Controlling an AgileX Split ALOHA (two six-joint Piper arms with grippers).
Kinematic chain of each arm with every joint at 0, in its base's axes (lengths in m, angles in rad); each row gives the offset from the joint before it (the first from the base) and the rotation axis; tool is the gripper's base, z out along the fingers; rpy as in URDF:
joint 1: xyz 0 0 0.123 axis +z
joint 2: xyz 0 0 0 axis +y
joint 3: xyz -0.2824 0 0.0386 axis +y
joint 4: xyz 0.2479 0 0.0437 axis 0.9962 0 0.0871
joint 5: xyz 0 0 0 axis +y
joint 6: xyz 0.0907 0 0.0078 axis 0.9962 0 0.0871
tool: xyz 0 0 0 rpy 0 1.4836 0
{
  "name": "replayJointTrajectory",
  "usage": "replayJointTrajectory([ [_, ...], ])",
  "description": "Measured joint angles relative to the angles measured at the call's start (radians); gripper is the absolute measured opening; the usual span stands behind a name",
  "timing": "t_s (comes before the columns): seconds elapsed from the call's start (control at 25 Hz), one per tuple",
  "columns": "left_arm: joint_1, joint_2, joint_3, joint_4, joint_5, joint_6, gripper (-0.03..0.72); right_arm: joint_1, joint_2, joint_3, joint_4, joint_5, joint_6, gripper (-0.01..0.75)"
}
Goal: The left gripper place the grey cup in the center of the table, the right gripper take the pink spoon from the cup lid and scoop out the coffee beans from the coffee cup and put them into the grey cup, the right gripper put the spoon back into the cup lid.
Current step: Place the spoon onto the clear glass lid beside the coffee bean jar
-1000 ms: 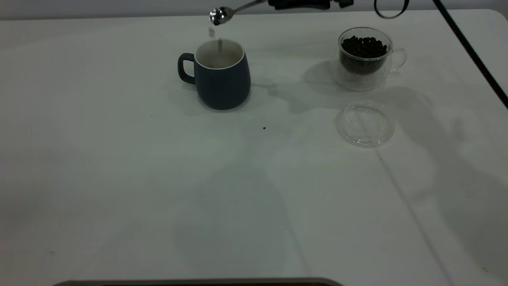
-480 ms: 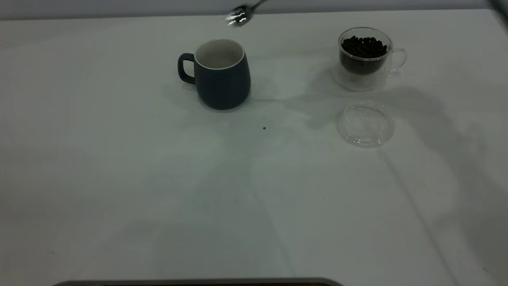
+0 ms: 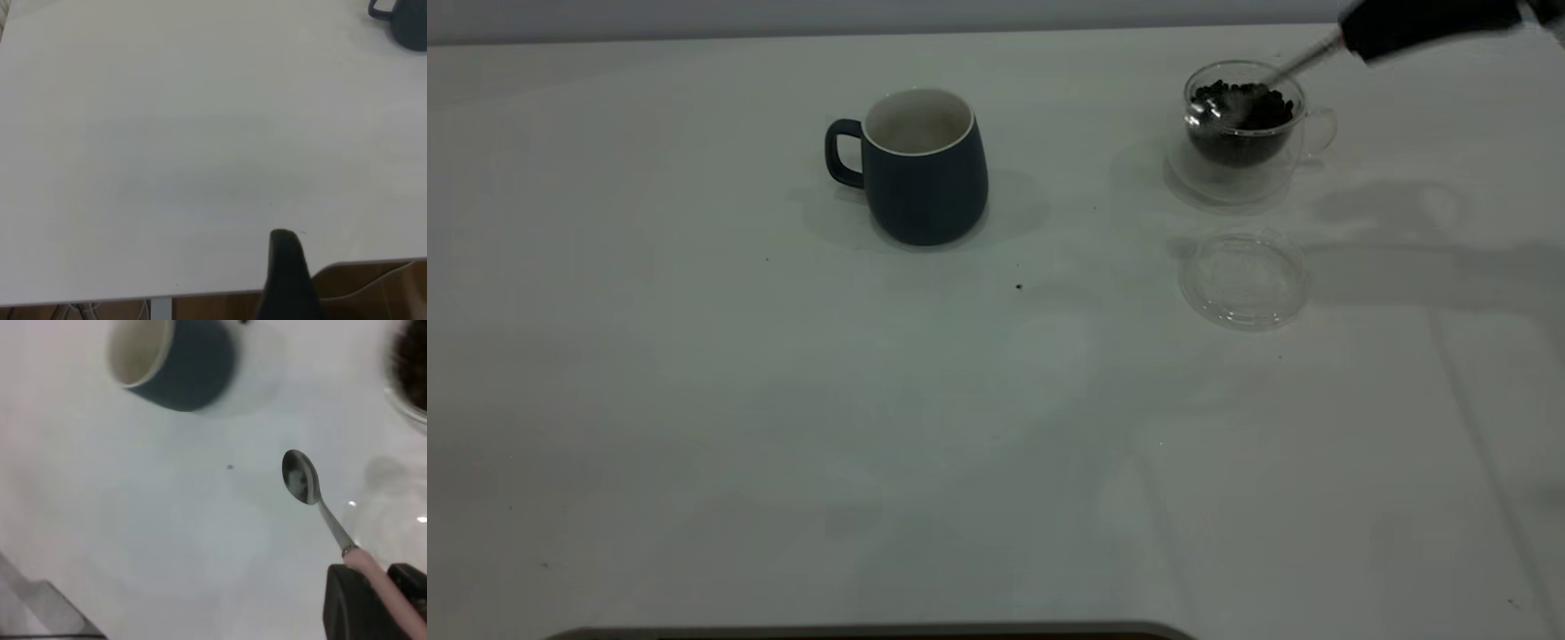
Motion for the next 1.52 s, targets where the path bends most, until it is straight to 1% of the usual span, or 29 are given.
replayJointTrajectory([
  [0.4, 0.000, 0.000, 0.000, 0.000, 0.000, -0.001, 0.586, -0.104, 0.185, 0.000, 0.024, -0.021, -0.056, 0.096],
  [0.52, 0.000, 0.000, 0.000, 0.000, 0.000, -0.001, 0.586, -0.124, 0.232, 0.000, 0.041, -0.026, -0.070, 0.096],
  [0.88, 0.000, 0.000, 0.000, 0.000, 0.000, -0.001, 0.586, -0.128, 0.336, -0.002, 0.203, -0.028, -0.189, 0.096],
  [1.12, 0.000, 0.000, 0.000, 0.000, 0.000, -0.001, 0.586, -0.128, 0.360, -0.004, 0.215, -0.005, -0.214, 0.096],
  [1.4, 0.000, 0.000, 0.000, 0.000, 0.000, -0.001, 0.586, -0.128, 0.360, -0.004, 0.214, -0.005, -0.222, 0.097],
  [1.52, 0.000, 0.000, 0.000, 0.000, 0.000, 0.000, 0.586, -0.128, 0.360, -0.004, 0.211, -0.005, -0.223, 0.113],
])
